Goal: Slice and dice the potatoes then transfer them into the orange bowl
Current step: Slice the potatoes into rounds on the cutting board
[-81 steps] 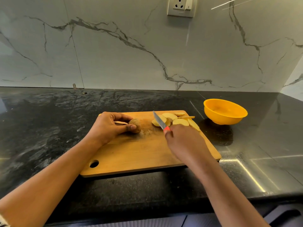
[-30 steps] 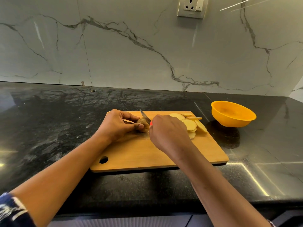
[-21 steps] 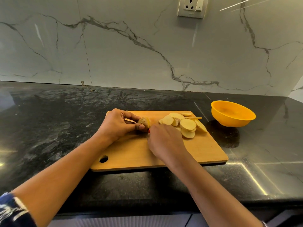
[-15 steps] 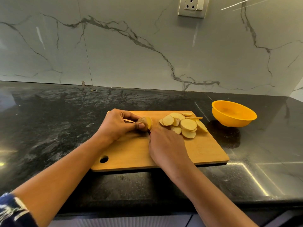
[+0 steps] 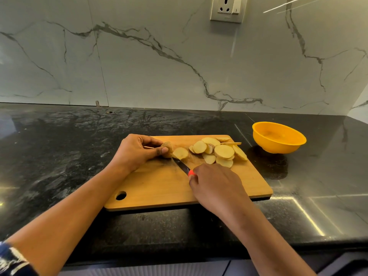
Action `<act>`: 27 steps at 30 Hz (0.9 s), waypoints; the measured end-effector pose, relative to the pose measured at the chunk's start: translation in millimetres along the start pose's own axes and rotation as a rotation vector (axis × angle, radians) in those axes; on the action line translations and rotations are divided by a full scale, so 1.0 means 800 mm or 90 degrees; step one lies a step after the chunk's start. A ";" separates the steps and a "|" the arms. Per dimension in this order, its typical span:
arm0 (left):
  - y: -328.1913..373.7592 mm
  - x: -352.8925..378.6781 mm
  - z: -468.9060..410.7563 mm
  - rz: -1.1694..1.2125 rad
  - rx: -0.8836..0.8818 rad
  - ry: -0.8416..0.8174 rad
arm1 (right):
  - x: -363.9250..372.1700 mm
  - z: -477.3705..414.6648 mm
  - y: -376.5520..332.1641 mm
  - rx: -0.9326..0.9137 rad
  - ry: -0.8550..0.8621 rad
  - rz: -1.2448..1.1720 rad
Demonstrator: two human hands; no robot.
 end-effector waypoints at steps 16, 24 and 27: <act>-0.003 0.001 -0.001 0.030 -0.012 -0.015 | -0.035 -0.020 0.014 0.008 0.125 -0.050; 0.004 0.004 0.003 0.016 0.014 -0.020 | -0.032 -0.024 -0.015 -0.006 0.096 -0.010; 0.006 0.003 0.006 0.005 0.013 -0.017 | -0.036 -0.023 -0.020 -0.010 0.092 0.012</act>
Point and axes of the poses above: each hand's wrist, its own z-axis away from the middle knuckle, its own x-axis out of the palm, y = z × x, the point moved 10 cm from there along -z, towards the middle knuckle, and after that the axes turned 10 degrees about z, right-handed, at the moved point
